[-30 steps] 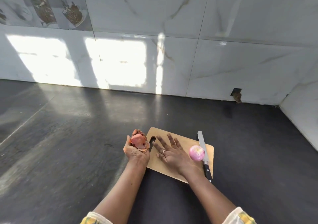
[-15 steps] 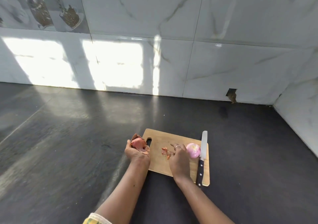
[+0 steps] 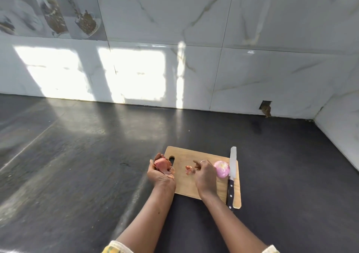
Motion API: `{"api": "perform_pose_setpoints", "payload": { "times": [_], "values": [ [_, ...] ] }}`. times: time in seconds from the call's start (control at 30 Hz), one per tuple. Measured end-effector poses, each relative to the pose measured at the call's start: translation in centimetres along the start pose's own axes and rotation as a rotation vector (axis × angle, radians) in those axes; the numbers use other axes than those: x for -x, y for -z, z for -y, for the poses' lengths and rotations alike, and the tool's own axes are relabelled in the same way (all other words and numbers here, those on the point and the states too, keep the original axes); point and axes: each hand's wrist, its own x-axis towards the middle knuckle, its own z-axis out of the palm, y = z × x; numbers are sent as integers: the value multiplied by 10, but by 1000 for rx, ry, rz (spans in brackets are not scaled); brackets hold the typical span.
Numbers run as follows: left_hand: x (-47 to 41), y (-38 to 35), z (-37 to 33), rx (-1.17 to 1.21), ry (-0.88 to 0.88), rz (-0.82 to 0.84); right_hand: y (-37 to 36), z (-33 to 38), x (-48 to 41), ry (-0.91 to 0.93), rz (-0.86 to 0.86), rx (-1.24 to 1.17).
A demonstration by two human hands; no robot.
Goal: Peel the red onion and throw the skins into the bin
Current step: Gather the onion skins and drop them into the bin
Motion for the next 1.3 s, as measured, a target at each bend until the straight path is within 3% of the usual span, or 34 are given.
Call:
{"api": "perform_pose_setpoints", "payload": {
  "times": [0.07, 0.27, 0.53, 0.67, 0.7, 0.77, 0.87, 0.9, 0.97, 1.3],
  "values": [
    [-1, 0, -1, 2, -8, -7, 2, 1, 0, 35, 3, 21],
    [-1, 1, 3, -25, -28, -10, -7, 3, 6, 309, 350, 286],
    [1, -1, 1, -42, -19, -20, -3, -3, 18, 516, 365, 552],
    [3, 0, -1, -54, -2, -12, 5, 8, 14, 583, 294, 686],
    [4, 1, -1, -52, 4, -10, 8, 9, 10, 537, 312, 616],
    [5, 2, -3, -52, 23, 2, 13, 11, 0, 240, 298, 259],
    [7, 1, -2, -37, 86, 56, 20, 16, -12, -309, 216, -647],
    [8, 0, 0, -35, 101, 76, 21, 19, -14, -435, 233, -974],
    [13, -3, 6, -43, 133, 113, 22, 26, -10, -557, 242, -1304],
    [39, -15, 36, 62, 214, 250, 22, 47, 19, -459, 8, -1356]
  ]
}}
